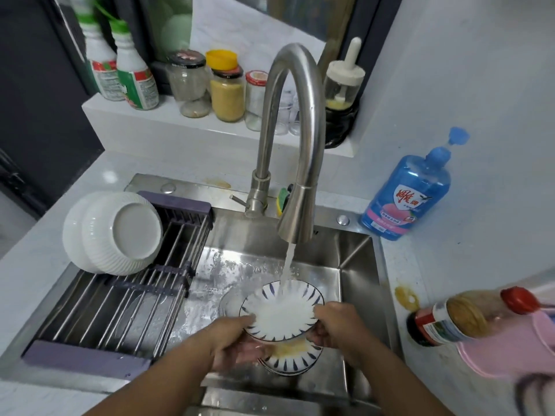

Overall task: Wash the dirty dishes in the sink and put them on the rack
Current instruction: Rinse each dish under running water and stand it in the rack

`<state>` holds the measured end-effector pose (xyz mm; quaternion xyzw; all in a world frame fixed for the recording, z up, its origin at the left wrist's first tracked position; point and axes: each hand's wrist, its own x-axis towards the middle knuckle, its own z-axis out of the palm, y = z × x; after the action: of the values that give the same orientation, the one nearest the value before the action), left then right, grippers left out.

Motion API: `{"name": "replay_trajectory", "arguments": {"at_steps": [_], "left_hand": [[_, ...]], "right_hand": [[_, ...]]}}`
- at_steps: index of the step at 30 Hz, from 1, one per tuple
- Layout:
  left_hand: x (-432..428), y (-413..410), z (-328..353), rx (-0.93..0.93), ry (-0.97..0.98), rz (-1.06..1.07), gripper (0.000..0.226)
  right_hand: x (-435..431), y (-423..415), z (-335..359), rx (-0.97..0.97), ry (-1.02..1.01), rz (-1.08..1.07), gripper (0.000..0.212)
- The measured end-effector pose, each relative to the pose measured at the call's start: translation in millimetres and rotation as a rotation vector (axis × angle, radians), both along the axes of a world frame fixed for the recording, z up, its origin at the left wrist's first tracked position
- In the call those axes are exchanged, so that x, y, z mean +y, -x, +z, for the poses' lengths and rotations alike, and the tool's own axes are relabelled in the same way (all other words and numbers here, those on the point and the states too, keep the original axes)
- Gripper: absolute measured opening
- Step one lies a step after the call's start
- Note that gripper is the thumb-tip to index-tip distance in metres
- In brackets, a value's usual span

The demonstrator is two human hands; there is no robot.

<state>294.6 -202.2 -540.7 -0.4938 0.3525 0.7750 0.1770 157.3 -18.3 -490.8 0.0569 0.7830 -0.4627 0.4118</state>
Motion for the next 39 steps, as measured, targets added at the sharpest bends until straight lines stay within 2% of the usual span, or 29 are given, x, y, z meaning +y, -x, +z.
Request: {"name": "replay_trajectory", "arguments": {"at_steps": [2, 5, 9, 11, 13, 15, 18, 22, 25, 27, 28, 32, 35, 37, 39], "left_hand": [[-10.2, 1.4, 21.3, 0.060, -0.063, 0.075, 0.023], [-21.0, 5.6, 49.2, 0.129, 0.039, 0.052, 0.028], [-32.7, 10.9, 74.4, 0.214, 0.131, 0.085, 0.046], [-36.3, 11.7, 79.8, 0.243, 0.147, 0.119, 0.049], [-39.6, 12.4, 81.8, 0.261, 0.125, 0.169, 0.049], [-41.8, 11.8, 81.2, 0.275, 0.084, 0.229, 0.047], [-39.0, 12.3, 83.0, 0.289, 0.043, 0.301, 0.048], [-26.8, 12.8, 82.1, 0.266, 0.034, 0.326, 0.034], [-19.8, 9.7, 83.5, 0.213, 0.016, 0.313, 0.026], [-18.0, 8.6, 88.6, 0.215, 0.001, 0.277, 0.026], [-18.0, 8.4, 92.5, 0.224, -0.001, 0.259, 0.029], [-30.5, 3.2, 97.1, 0.208, 0.142, 0.052, 0.059], [-35.4, -3.1, 94.7, 0.200, 0.360, -0.084, 0.059], [-40.0, -6.7, 89.6, 0.308, 0.446, -0.116, 0.054], [-47.9, -8.4, 77.6, 0.417, 0.510, -0.177, 0.068]], "right_hand": [[-10.8, -1.6, 10.0, 0.009, -0.012, -0.023, 0.007], [-24.3, -4.2, 15.4, 0.115, -0.063, -0.021, 0.009], [-45.9, -20.1, 22.6, 0.459, -0.246, 0.180, 0.009], [-56.8, -26.8, 20.8, 0.664, -0.353, 0.327, 0.023], [-65.3, -34.2, 21.8, 0.850, -0.399, 0.393, 0.027], [-68.0, -41.3, 17.9, 1.028, -0.410, 0.405, 0.028], [-59.9, -52.8, 13.7, 1.193, -0.386, 0.436, 0.026], [-42.2, -58.2, 12.7, 1.363, -0.226, 0.673, 0.023], [-37.4, -49.2, 17.8, 1.270, -0.138, 0.858, 0.031], [-41.9, -41.4, 33.5, 1.085, -0.076, 0.870, 0.054], [-44.4, -36.5, 43.1, 0.987, -0.026, 0.852, 0.056], [-50.3, -13.2, 70.2, 0.598, 0.162, 0.618, 0.013], [-50.2, 4.8, 78.0, 0.386, 0.246, 0.481, 0.011], [-50.1, 10.5, 86.8, 0.321, 0.253, 0.448, 0.007], [-49.1, 14.2, 88.8, 0.265, 0.298, 0.437, 0.010]]}}
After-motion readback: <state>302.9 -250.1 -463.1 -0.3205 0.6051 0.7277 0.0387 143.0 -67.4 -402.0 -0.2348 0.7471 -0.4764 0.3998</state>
